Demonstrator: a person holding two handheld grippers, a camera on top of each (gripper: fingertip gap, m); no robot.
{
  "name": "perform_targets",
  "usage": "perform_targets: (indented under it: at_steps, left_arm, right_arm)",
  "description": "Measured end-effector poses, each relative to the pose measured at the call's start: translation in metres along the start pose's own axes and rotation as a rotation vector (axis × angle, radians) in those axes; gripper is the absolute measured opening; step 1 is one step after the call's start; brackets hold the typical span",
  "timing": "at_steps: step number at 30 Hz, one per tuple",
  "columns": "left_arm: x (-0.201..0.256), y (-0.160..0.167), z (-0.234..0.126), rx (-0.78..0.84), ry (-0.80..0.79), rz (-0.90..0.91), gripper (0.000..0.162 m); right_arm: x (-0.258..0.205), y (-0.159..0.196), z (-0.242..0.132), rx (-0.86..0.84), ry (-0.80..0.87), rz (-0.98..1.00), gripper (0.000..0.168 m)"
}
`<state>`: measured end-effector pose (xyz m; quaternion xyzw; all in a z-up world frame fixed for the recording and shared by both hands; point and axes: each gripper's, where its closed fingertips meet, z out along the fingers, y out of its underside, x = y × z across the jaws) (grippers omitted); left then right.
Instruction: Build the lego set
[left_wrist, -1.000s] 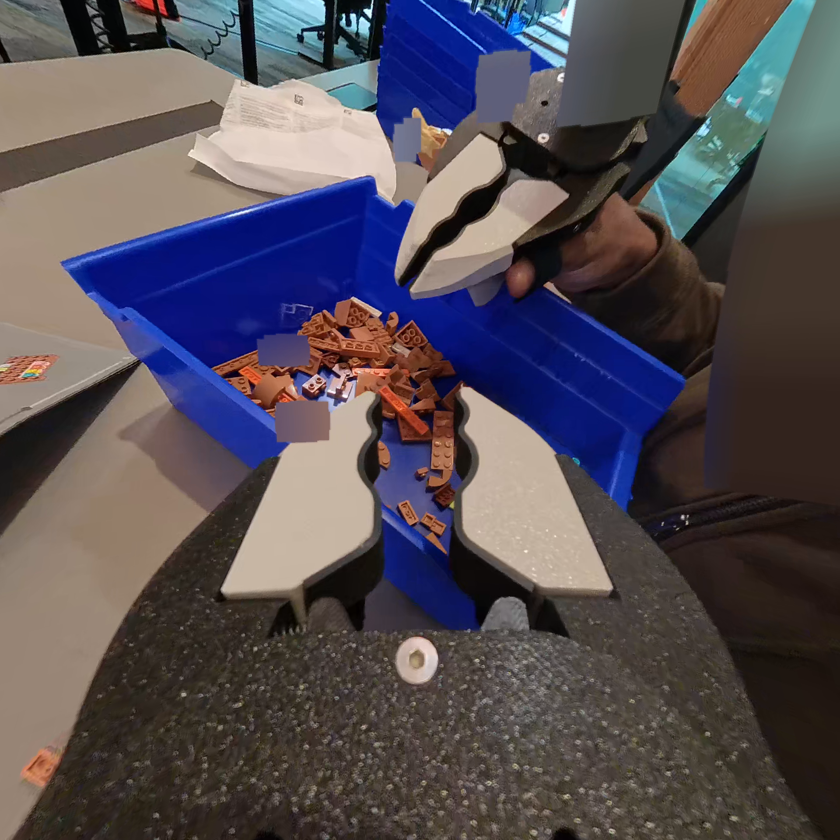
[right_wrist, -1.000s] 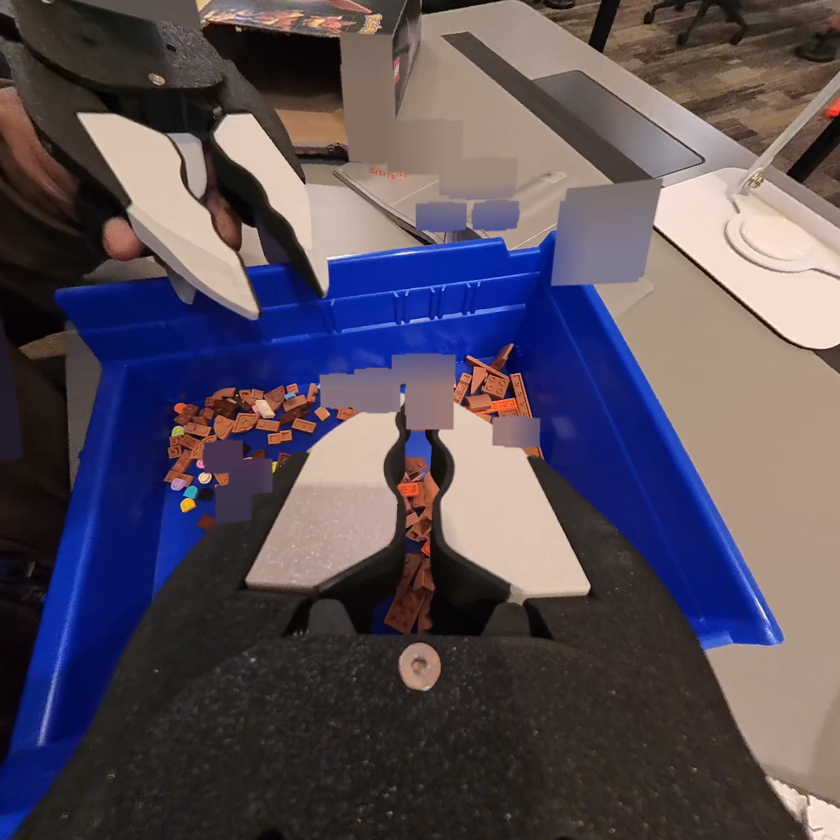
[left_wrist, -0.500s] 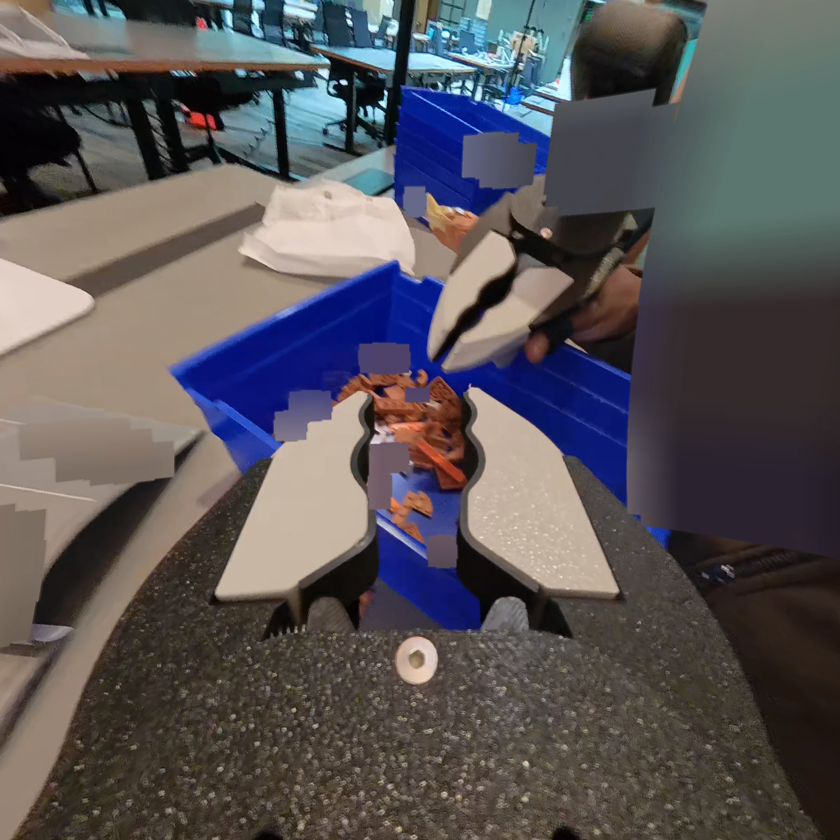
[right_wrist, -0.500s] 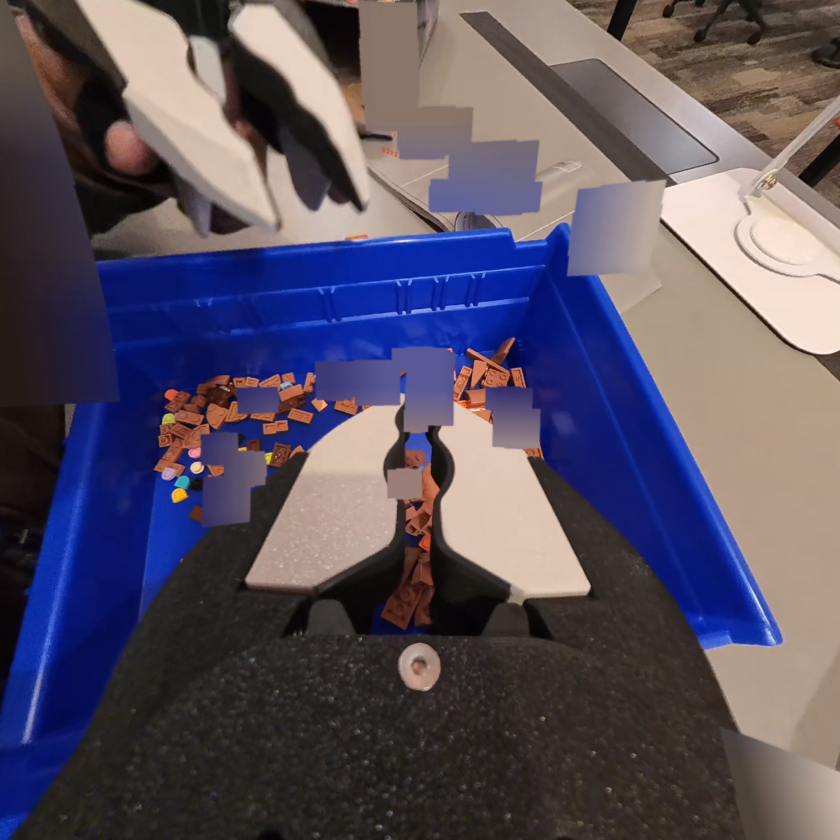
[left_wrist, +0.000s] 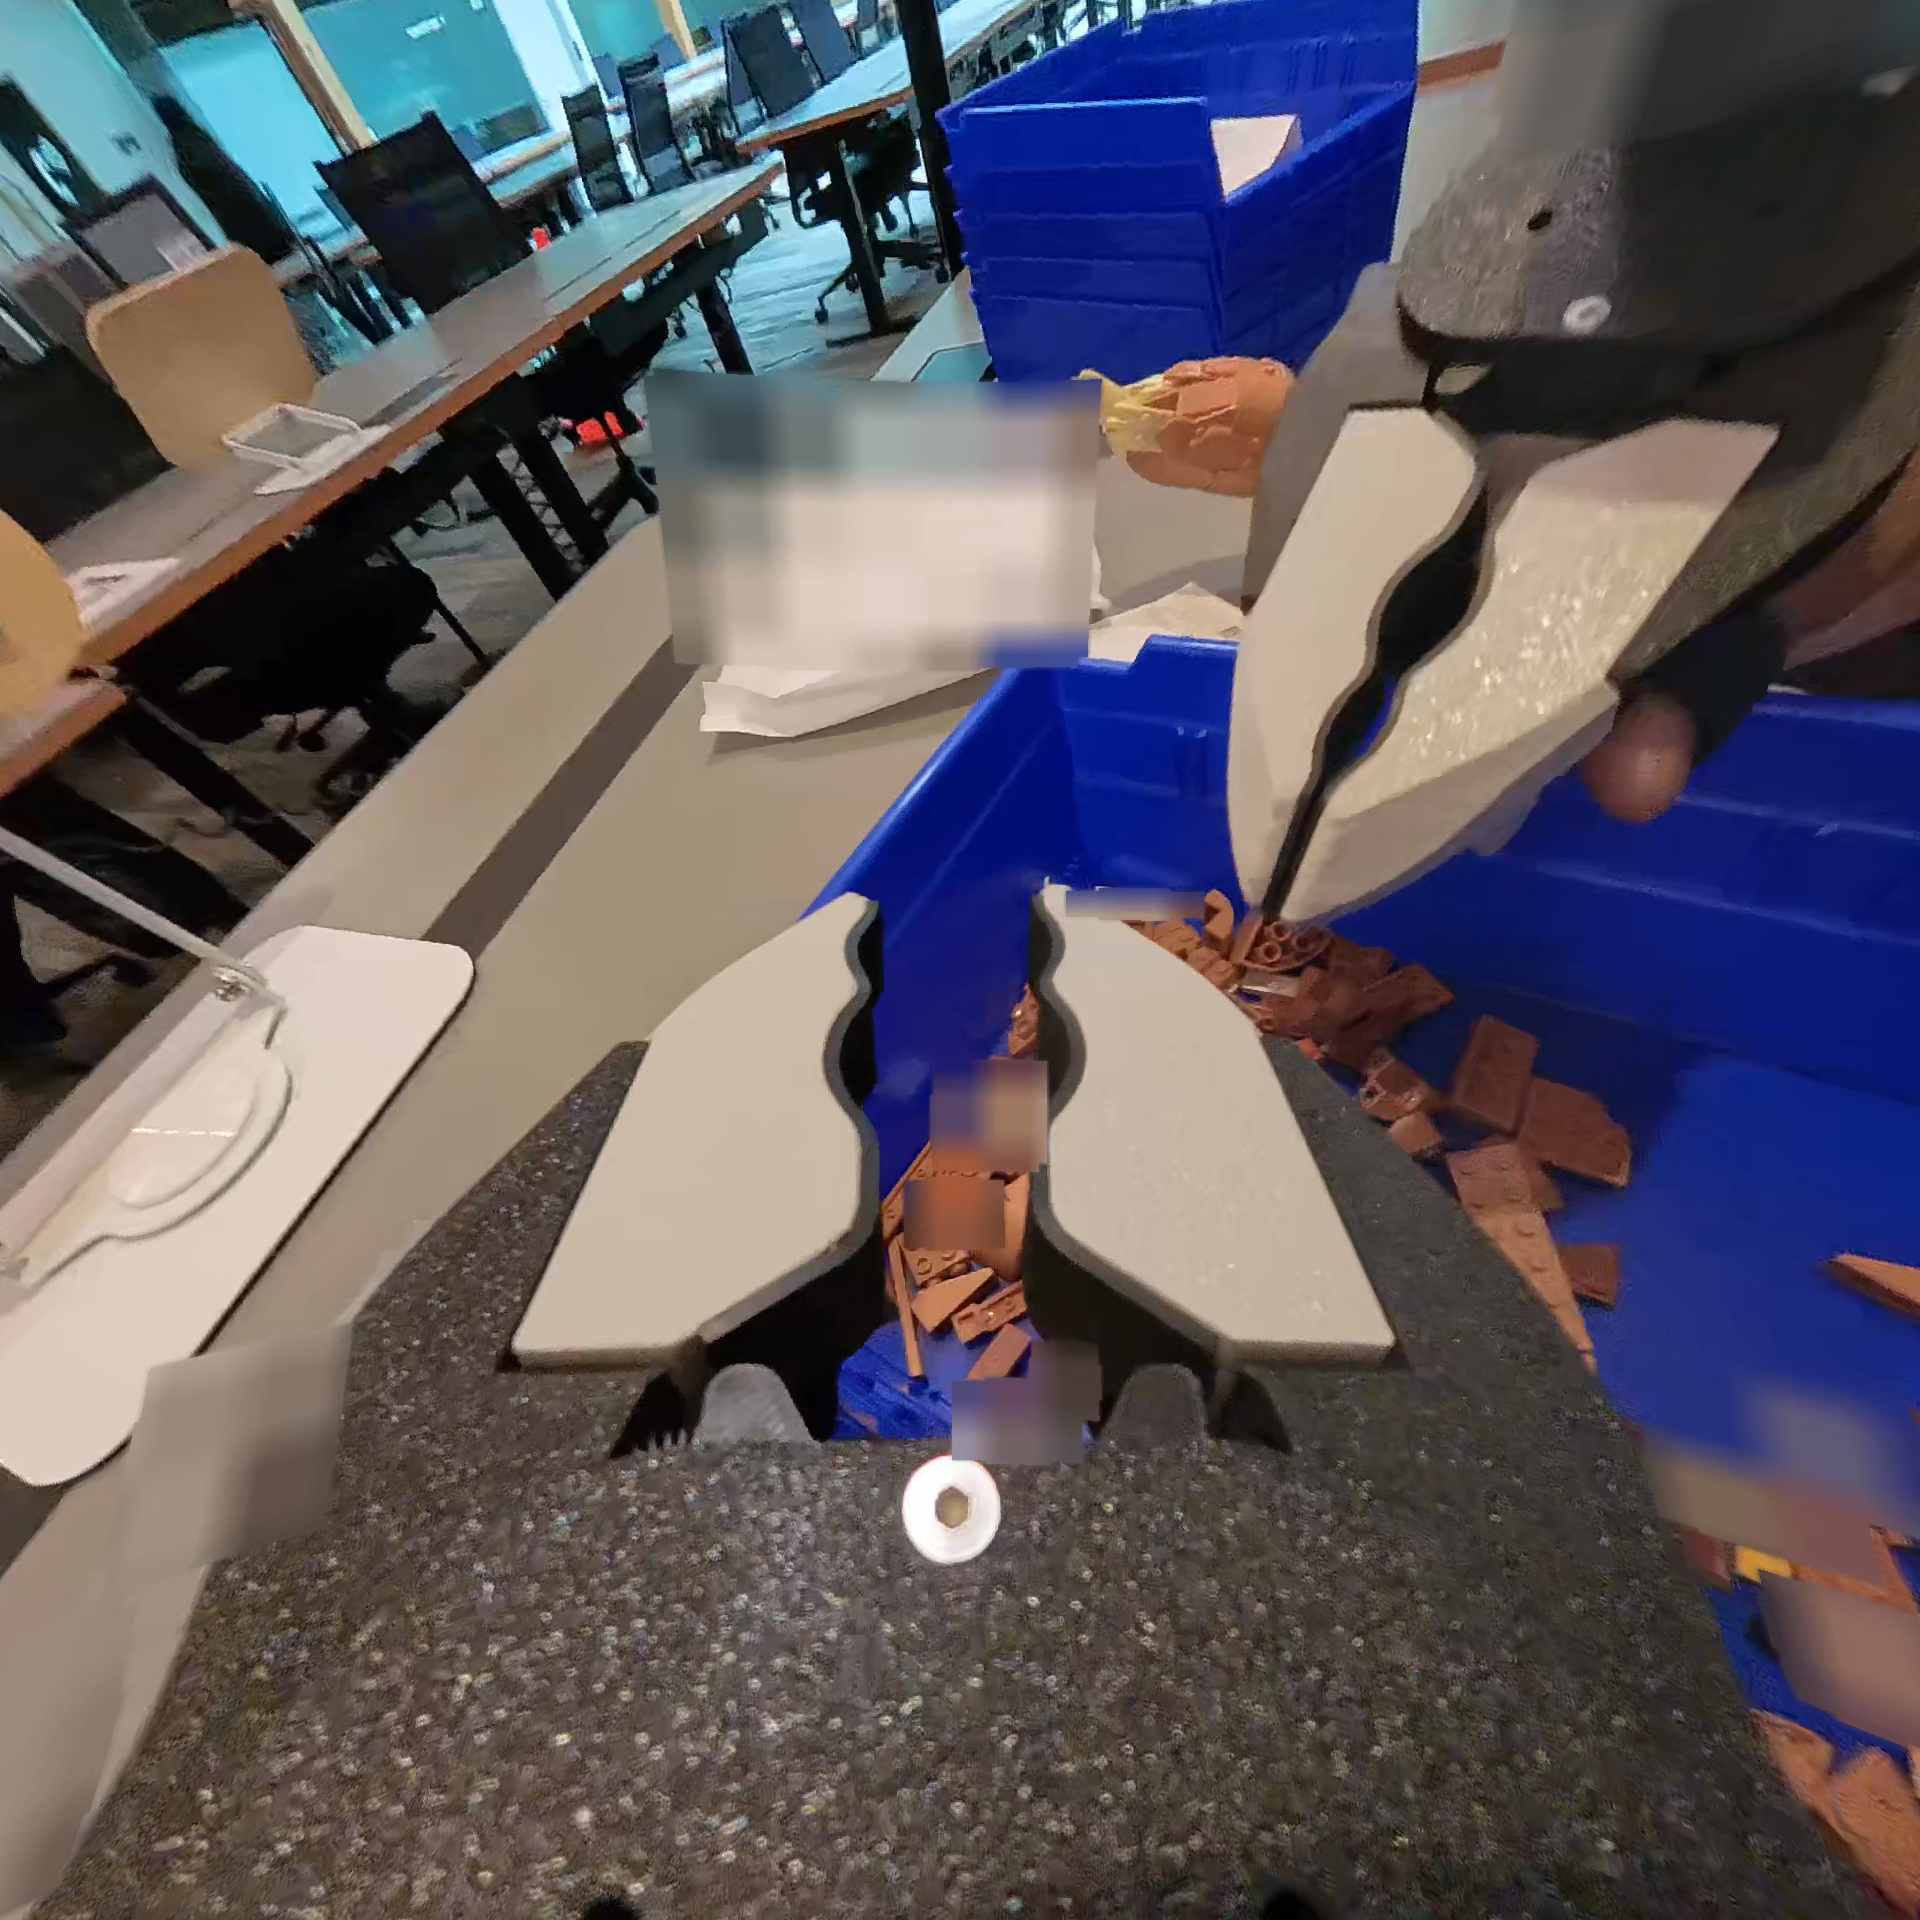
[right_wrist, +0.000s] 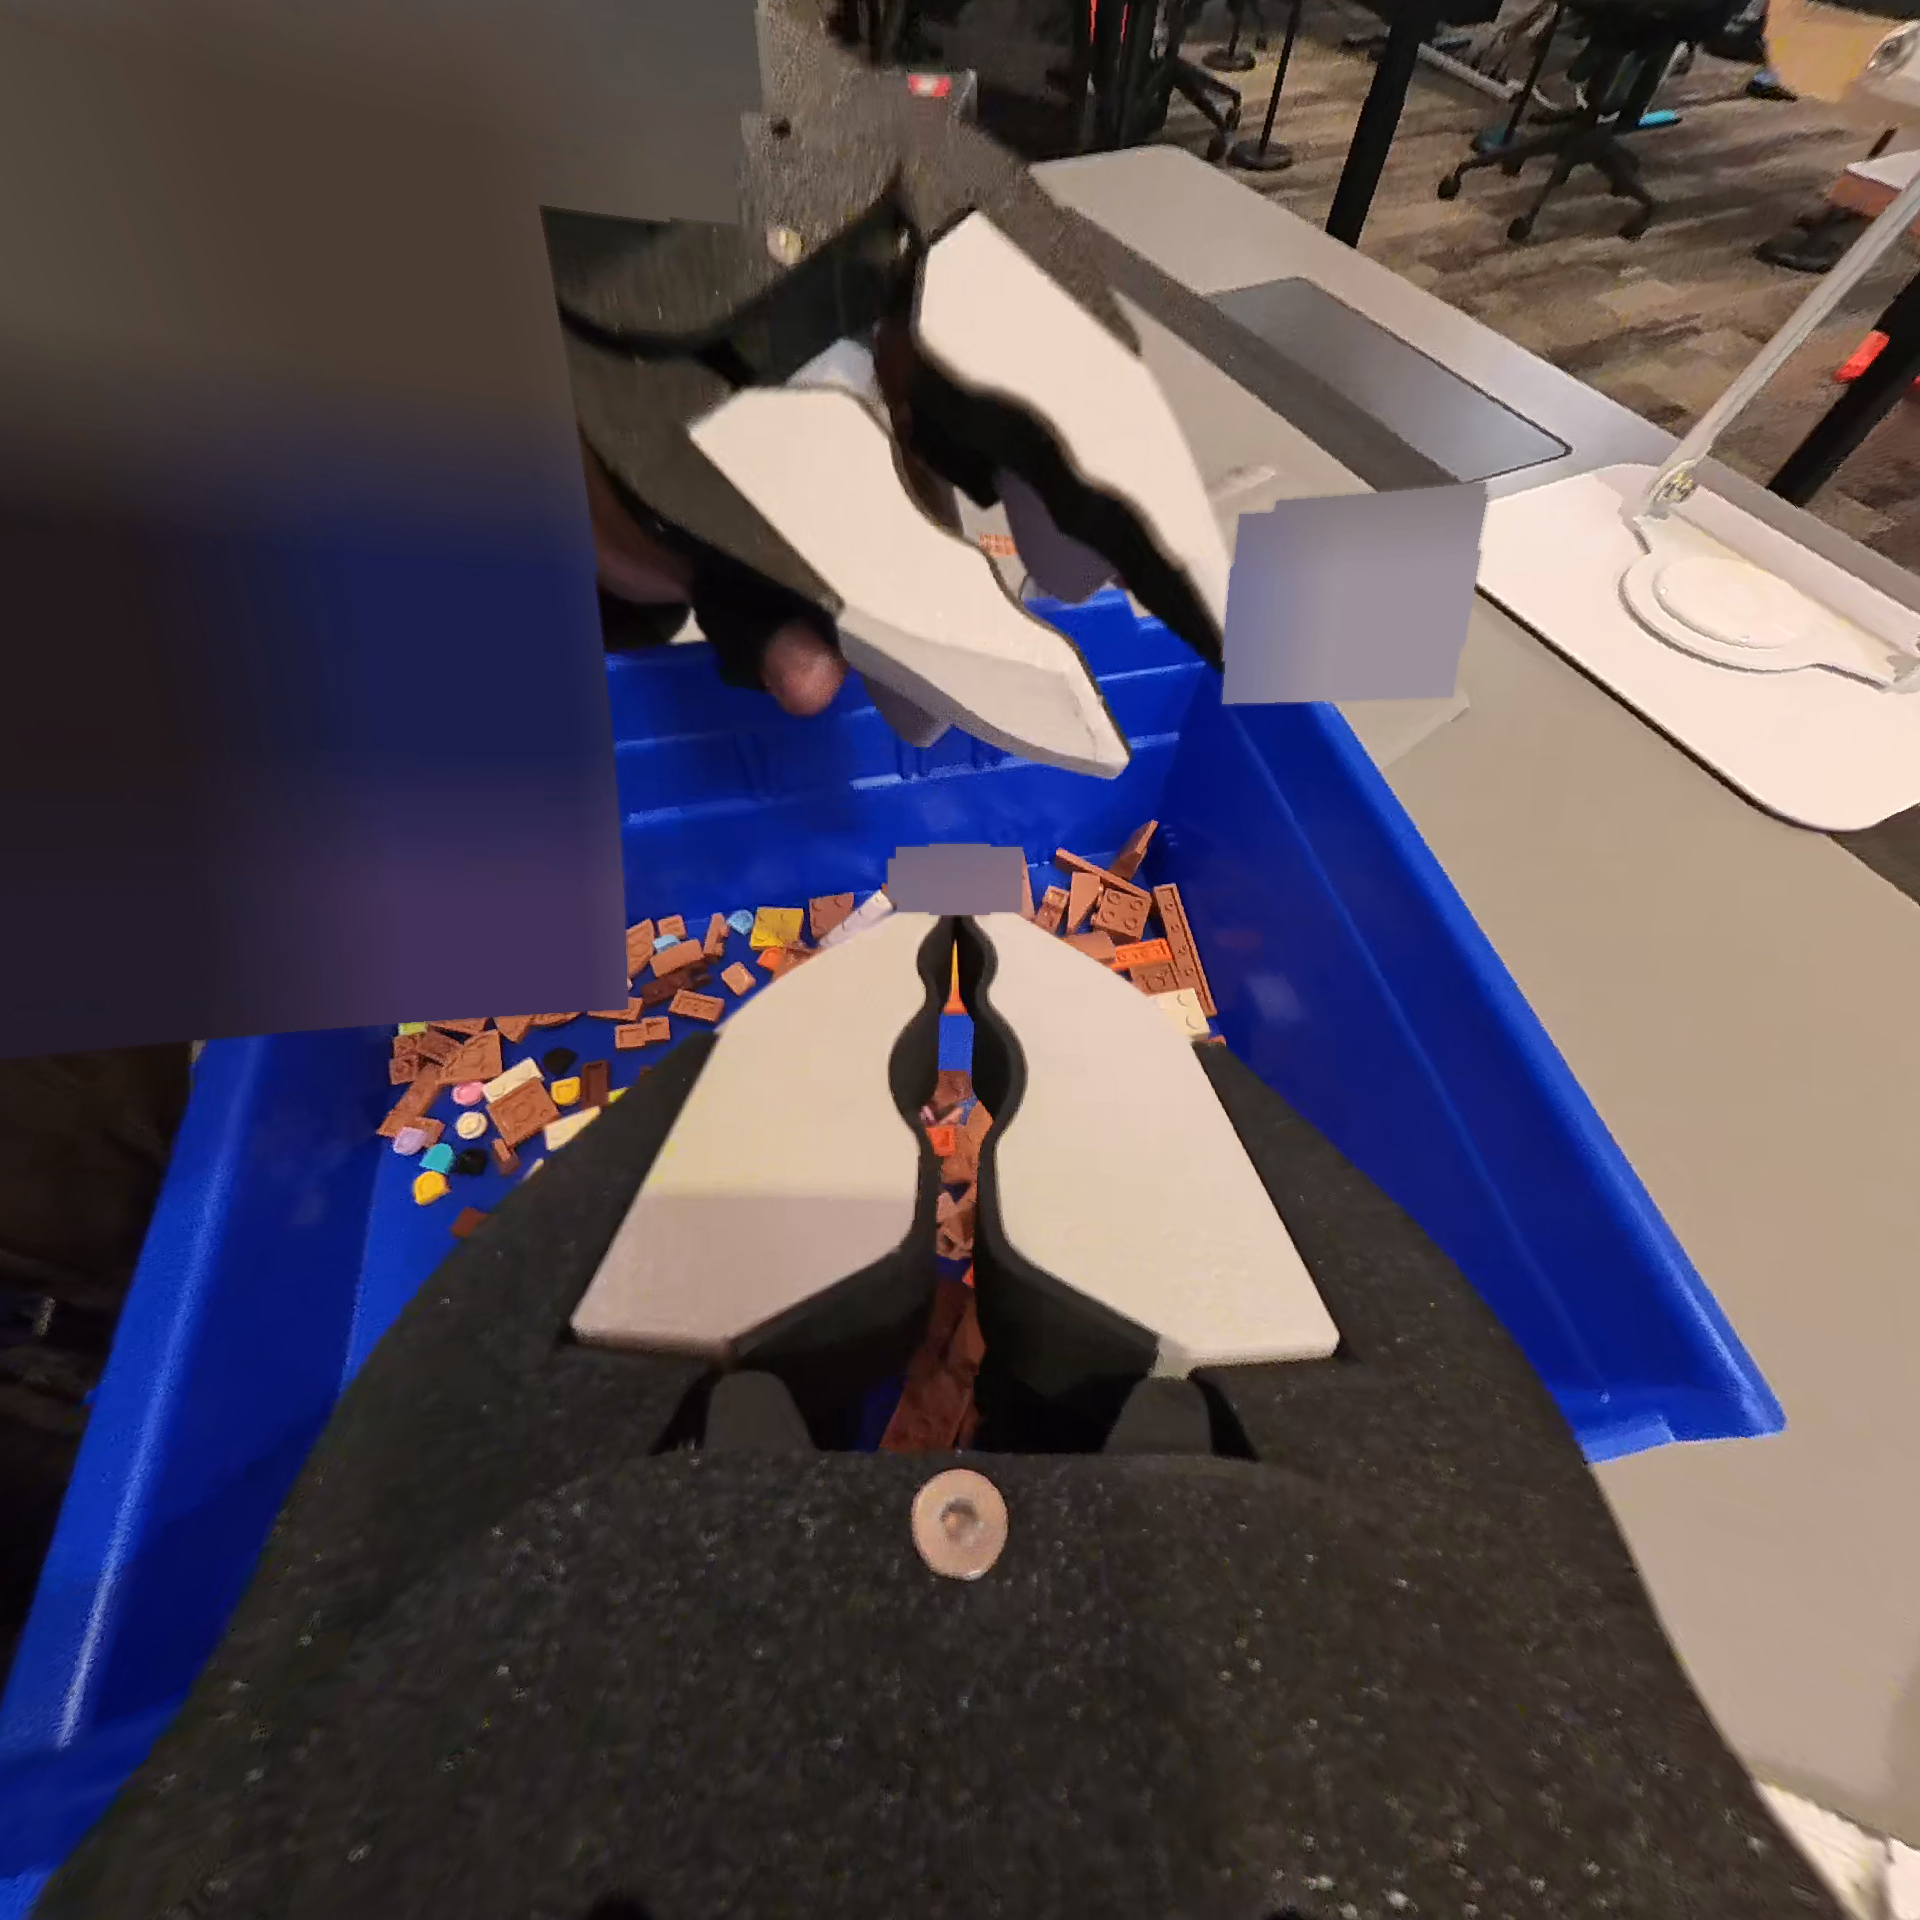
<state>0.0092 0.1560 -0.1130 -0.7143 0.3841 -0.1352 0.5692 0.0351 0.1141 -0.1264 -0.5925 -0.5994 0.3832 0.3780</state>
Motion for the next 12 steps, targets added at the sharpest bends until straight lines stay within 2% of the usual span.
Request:
perform_targets:
  at_steps: [1,12]
  left_arm:
    - [0.002,0.001,0.000,0.016,0.004,0.007,0.024]
    - [-0.009,-0.012,-0.018,0.274,0.085,-0.303,0.007]
  right_arm:
    - [0.000,-0.002,-0.001,0.017,-0.004,0.008,0.000]
    - [0.001,-0.009,-0.006,0.102,-0.036,0.051,0.000]
